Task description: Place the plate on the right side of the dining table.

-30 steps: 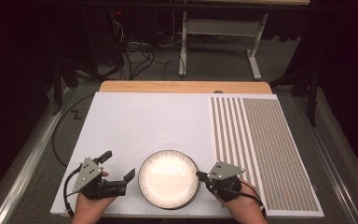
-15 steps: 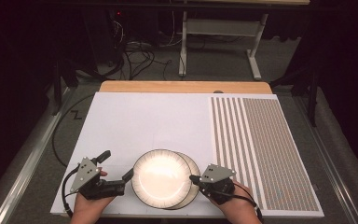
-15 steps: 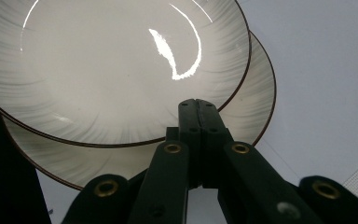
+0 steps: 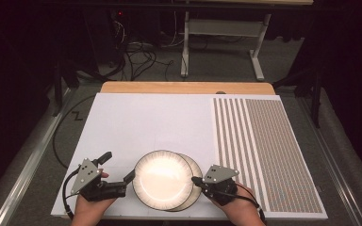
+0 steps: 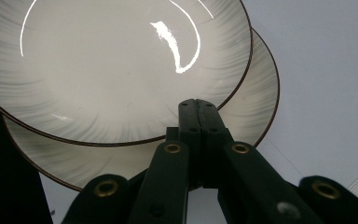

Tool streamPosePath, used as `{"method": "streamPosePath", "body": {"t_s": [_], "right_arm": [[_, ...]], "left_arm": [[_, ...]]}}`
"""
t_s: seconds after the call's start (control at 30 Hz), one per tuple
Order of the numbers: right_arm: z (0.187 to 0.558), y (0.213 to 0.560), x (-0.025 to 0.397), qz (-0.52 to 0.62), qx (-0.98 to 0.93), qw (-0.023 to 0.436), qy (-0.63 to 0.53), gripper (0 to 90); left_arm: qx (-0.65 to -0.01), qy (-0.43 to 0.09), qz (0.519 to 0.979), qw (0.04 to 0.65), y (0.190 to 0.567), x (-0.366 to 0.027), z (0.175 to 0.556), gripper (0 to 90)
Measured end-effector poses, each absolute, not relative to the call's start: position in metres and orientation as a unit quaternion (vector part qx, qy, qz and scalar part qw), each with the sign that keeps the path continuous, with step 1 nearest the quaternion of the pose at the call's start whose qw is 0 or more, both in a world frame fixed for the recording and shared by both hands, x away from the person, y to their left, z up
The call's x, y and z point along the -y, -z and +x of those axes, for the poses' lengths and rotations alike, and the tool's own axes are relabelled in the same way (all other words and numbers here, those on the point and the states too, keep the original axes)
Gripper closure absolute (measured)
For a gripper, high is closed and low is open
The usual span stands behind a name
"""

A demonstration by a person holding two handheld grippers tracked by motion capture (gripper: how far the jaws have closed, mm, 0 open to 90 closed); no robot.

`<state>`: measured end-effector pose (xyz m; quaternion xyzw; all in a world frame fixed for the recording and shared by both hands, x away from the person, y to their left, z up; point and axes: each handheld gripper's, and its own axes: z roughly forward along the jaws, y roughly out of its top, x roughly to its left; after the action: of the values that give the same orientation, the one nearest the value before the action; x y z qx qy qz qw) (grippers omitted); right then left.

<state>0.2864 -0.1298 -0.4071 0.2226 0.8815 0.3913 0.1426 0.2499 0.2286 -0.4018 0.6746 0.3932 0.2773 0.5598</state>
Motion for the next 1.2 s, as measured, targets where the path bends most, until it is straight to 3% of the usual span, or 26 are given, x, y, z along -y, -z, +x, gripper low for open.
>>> {"method": "streamPosePath", "body": {"t_s": [0.77,1.2], "right_arm": [[0.285,0.413,0.105,0.198,-0.894,0.132,-0.379,90.0],[0.286,0.413,0.105,0.198,-0.893,0.13,-0.383,90.0]], "left_arm": [[-0.397,-0.271,0.673,0.562,0.401,-0.231,0.25,0.9],[-0.434,-0.207,0.681,0.552,0.392,-0.235,0.257,0.9]]}}
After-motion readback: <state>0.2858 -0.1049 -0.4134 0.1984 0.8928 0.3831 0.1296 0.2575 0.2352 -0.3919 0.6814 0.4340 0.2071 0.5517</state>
